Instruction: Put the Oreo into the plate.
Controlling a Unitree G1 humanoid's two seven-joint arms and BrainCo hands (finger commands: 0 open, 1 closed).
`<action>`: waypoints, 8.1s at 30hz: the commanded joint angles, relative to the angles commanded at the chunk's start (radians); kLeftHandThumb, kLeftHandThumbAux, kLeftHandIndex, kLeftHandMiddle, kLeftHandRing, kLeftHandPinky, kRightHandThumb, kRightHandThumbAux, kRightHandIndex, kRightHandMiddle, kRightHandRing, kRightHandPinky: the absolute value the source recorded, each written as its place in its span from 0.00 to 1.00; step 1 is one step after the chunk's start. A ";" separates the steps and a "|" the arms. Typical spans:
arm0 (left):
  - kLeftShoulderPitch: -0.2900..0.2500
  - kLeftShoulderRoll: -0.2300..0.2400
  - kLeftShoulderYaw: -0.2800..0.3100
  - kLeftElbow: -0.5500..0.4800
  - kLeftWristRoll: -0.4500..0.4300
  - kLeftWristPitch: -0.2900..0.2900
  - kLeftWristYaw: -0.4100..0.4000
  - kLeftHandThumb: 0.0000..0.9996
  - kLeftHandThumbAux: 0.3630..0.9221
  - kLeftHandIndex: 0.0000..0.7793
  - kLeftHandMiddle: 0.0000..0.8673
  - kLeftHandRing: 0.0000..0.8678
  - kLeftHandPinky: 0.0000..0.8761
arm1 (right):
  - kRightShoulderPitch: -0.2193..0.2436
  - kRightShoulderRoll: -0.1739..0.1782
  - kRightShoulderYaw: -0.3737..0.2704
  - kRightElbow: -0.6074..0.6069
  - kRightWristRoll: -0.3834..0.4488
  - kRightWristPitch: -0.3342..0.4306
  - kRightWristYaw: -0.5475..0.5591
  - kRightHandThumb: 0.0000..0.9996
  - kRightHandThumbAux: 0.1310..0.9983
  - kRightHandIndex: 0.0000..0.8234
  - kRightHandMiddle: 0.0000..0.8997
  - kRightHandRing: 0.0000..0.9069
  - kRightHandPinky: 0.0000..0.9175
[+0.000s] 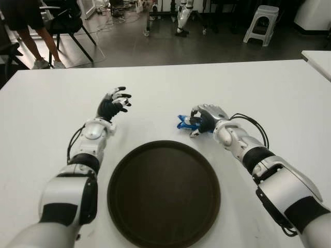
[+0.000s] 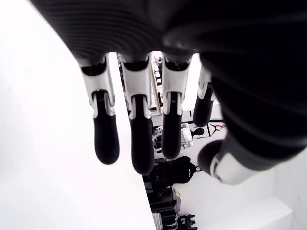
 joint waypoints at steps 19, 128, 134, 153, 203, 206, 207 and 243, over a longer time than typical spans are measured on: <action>-0.001 -0.003 0.000 -0.005 0.001 0.003 0.000 0.22 0.58 0.25 0.40 0.49 0.53 | 0.000 -0.010 -0.040 -0.015 0.031 0.015 0.030 0.04 0.90 0.61 0.74 0.75 0.76; -0.009 -0.010 -0.014 -0.007 0.006 0.012 0.009 0.18 0.58 0.24 0.40 0.49 0.52 | 0.019 -0.038 -0.144 -0.018 0.089 -0.136 -0.183 0.00 0.90 0.78 0.85 0.85 0.81; -0.008 -0.010 -0.014 -0.007 0.005 0.010 0.002 0.17 0.58 0.24 0.40 0.50 0.51 | 0.025 -0.039 -0.154 -0.020 0.096 -0.146 -0.190 0.00 0.90 0.79 0.86 0.86 0.81; -0.006 -0.012 -0.013 -0.010 0.004 0.006 0.006 0.20 0.56 0.24 0.40 0.49 0.52 | 0.048 -0.052 -0.124 -0.013 0.080 -0.241 -0.206 0.02 0.88 0.53 0.50 0.50 0.47; -0.005 -0.010 -0.023 -0.012 0.016 0.008 0.013 0.17 0.59 0.24 0.40 0.49 0.52 | 0.037 -0.074 -0.031 0.007 -0.034 -0.246 -0.249 0.42 0.24 0.00 0.00 0.00 0.05; -0.005 -0.009 -0.024 -0.012 0.015 0.008 0.013 0.16 0.59 0.25 0.41 0.50 0.51 | 0.037 -0.072 -0.031 0.006 -0.033 -0.235 -0.246 0.42 0.25 0.00 0.00 0.00 0.06; -0.005 -0.010 -0.024 -0.012 0.015 0.009 0.012 0.16 0.59 0.25 0.41 0.50 0.51 | 0.037 -0.072 -0.031 0.006 -0.032 -0.233 -0.245 0.43 0.25 0.00 0.00 0.00 0.06; -0.004 -0.008 -0.030 -0.013 0.015 0.004 0.013 0.17 0.55 0.24 0.39 0.48 0.51 | 0.046 -0.048 0.007 0.018 -0.038 -0.177 -0.187 0.40 0.24 0.00 0.00 0.05 0.15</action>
